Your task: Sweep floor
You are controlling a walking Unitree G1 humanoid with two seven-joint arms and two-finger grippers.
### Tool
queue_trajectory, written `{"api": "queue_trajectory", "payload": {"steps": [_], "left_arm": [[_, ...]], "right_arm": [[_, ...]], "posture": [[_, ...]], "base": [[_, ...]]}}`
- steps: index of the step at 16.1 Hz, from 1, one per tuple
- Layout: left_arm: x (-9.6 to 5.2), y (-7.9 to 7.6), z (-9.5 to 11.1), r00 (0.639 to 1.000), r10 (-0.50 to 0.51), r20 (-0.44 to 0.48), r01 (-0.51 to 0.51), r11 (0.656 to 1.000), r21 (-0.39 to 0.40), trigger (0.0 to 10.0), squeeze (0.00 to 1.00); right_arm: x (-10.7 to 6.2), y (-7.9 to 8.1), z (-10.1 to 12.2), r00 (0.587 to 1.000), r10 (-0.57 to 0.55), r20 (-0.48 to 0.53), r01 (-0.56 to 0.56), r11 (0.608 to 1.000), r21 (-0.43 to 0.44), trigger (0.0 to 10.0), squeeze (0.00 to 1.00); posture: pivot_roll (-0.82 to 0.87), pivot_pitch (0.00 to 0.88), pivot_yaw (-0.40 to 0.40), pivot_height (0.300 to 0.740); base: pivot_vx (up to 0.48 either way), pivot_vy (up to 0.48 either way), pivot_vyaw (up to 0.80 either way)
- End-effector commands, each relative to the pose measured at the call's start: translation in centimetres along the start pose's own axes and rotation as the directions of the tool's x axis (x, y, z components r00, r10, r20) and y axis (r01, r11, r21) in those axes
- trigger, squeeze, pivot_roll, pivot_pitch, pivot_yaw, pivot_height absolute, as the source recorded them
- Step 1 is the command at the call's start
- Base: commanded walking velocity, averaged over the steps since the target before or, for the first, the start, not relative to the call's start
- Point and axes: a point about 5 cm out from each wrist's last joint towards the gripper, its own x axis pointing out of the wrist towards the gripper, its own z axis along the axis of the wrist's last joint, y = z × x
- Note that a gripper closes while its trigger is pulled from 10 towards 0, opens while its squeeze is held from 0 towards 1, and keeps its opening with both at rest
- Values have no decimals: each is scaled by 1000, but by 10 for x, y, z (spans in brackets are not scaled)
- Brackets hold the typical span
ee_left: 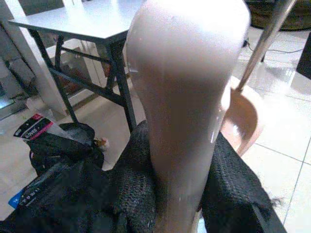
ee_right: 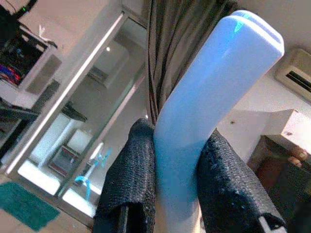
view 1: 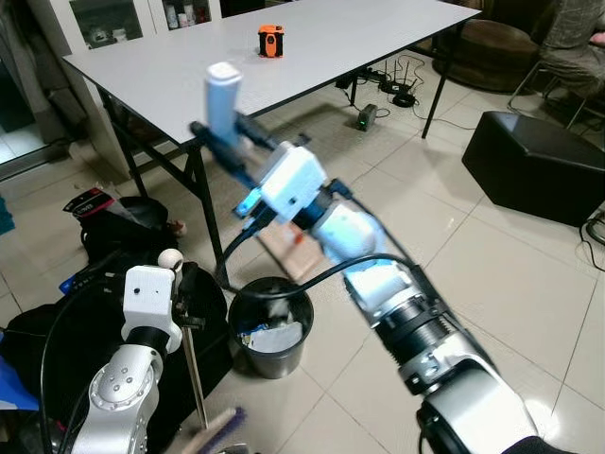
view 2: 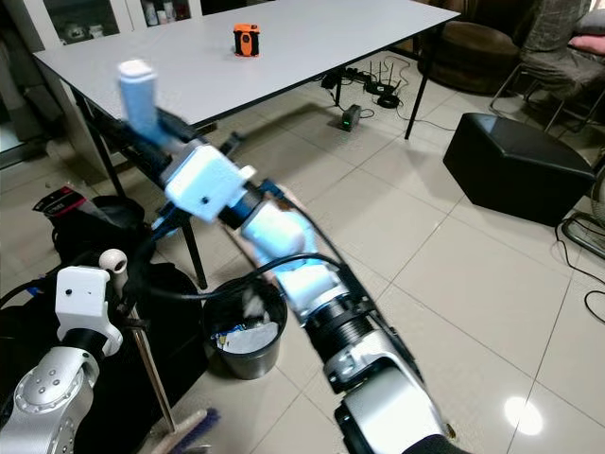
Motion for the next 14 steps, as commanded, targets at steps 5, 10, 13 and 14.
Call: {"api": "queue_trajectory", "payload": {"steps": [5,10,13,14], "left_arm": [[-5,1,-6,1000,-27,6,26,999,29,10000,0],[15,-21,1,988,-151,41,152,988,-6,10000,0],[14,-30,7,974,-211,85,212,977,3,10000,0],[16,-33,9,970,-222,100,223,975,-1,10000,0]], "right_arm": [[-13,-32,6,996,-84,-8,82,987,-139,10000,0],[-91,-93,24,856,-462,-233,410,880,-240,10000,0],[-141,-97,1,660,-577,-482,487,816,-311,10000,0],[-160,-95,-4,606,-573,-552,440,819,-367,10000,0]], "posture": [[94,0,0,740],[34,0,0,740],[25,0,1,740],[22,0,-6,740]], "base": [[0,0,0],[0,0,0],[0,0,0],[0,0,0]]}}
